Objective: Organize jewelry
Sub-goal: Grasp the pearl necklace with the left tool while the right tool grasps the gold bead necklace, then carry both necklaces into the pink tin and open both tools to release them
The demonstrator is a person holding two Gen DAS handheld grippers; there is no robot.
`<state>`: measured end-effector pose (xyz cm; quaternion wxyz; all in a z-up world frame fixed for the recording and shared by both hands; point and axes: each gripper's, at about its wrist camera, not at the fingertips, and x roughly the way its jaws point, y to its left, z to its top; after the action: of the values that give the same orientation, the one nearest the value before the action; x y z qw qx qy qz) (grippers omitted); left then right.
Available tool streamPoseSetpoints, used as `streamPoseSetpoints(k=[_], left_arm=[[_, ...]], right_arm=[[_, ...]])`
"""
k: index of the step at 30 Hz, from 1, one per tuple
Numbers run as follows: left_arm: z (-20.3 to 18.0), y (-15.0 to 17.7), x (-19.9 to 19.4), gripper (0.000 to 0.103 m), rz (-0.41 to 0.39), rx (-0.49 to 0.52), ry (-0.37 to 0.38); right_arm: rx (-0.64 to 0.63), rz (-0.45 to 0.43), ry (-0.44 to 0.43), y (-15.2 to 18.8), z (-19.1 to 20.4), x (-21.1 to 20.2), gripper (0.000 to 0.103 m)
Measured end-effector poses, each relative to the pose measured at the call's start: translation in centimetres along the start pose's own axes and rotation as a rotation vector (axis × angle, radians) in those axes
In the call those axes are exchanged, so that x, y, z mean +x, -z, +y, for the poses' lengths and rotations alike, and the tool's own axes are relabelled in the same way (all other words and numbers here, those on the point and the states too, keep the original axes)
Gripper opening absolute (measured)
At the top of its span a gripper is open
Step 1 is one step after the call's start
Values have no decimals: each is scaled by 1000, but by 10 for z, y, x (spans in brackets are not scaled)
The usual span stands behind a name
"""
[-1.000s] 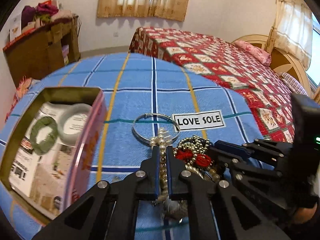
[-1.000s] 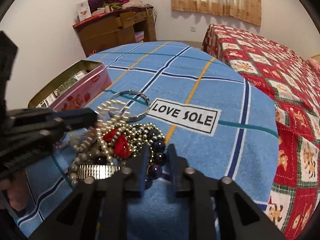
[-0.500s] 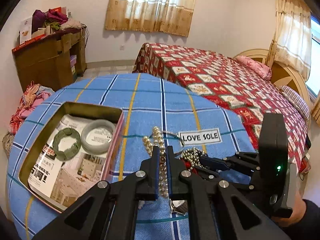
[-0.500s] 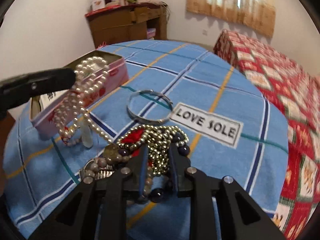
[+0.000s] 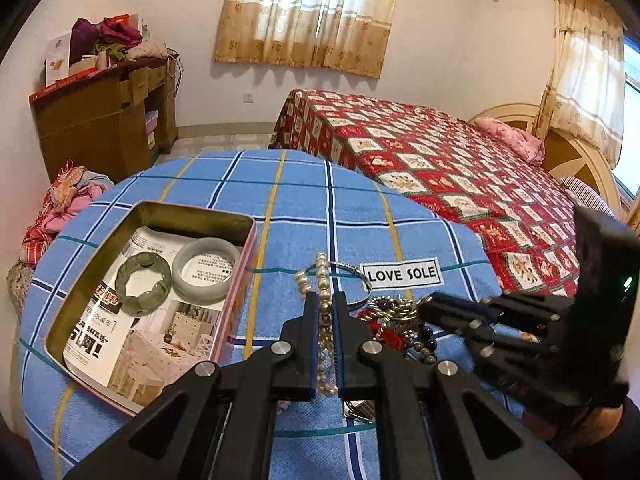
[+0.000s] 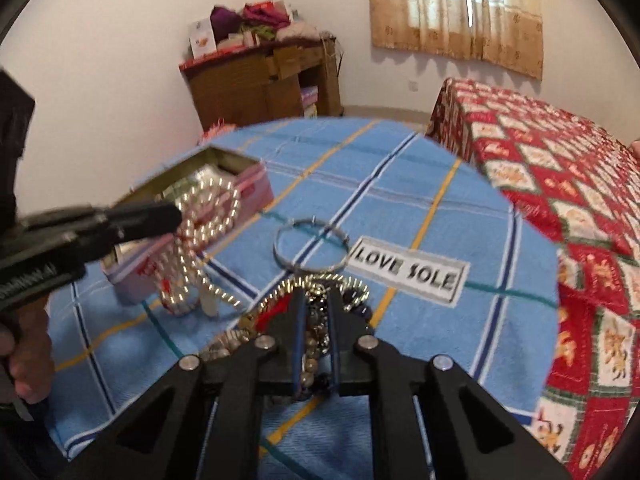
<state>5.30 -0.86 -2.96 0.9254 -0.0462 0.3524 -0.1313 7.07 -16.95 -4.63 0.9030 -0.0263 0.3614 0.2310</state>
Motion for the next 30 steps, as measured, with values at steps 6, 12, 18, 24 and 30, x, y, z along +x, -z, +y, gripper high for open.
streamPoseSetpoints(k=[6, 12, 18, 24, 30], left_arm=[[0, -8, -16, 5, -38, -1, 6], [1, -17, -33, 5, -76, 2, 16], [7, -21, -41, 5, -96, -3, 0], [25, -27, -54, 5, -125, -33, -19], [44, -31, -65, 5, -149, -63, -51]], right_arm=[[22, -66, -13, -19, -6, -25, 13], [9, -111, -14, -33, -5, -41, 13], [-9, -123, -24, -38, 2, -43, 13], [-32, -137, -47, -50, 10, -44, 13], [-66, -143, -60, -62, 24, -41, 13]])
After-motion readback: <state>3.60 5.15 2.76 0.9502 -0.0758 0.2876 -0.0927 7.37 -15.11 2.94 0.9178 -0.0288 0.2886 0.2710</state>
